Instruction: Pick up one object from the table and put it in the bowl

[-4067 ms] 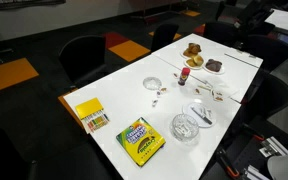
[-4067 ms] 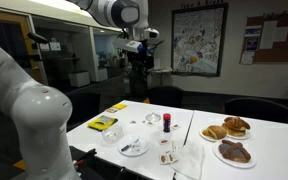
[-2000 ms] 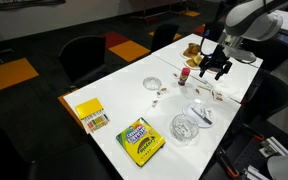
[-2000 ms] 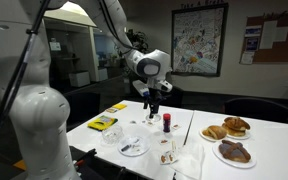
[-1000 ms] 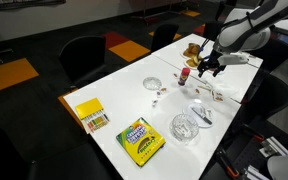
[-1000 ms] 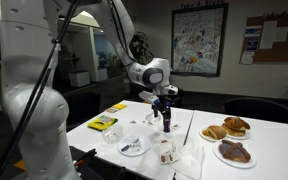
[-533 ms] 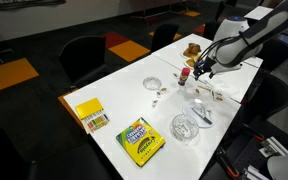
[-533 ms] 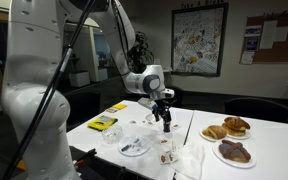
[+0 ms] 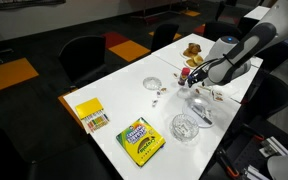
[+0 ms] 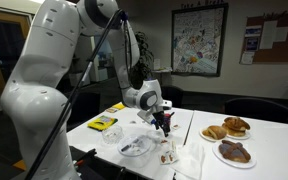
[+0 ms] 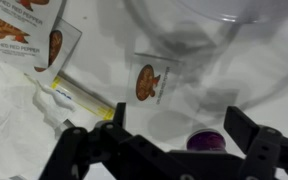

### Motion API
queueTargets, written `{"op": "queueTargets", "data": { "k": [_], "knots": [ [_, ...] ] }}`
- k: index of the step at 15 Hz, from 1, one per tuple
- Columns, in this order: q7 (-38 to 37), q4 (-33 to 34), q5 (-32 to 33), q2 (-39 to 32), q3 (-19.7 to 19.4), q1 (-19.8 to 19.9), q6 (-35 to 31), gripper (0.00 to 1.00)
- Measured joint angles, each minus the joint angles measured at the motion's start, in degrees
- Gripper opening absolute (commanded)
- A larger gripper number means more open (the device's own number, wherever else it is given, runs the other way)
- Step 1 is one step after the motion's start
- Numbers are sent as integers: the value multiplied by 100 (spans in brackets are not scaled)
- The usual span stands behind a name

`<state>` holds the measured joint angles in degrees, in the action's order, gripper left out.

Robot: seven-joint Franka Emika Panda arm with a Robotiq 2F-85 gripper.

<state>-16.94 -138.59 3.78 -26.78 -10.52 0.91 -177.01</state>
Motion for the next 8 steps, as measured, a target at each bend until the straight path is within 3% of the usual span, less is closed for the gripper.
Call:
{"op": "queueTargets", "data": {
  "k": [8],
  "knots": [
    [400,-8,-618,-559,593,430,-690,100]
  ]
}}
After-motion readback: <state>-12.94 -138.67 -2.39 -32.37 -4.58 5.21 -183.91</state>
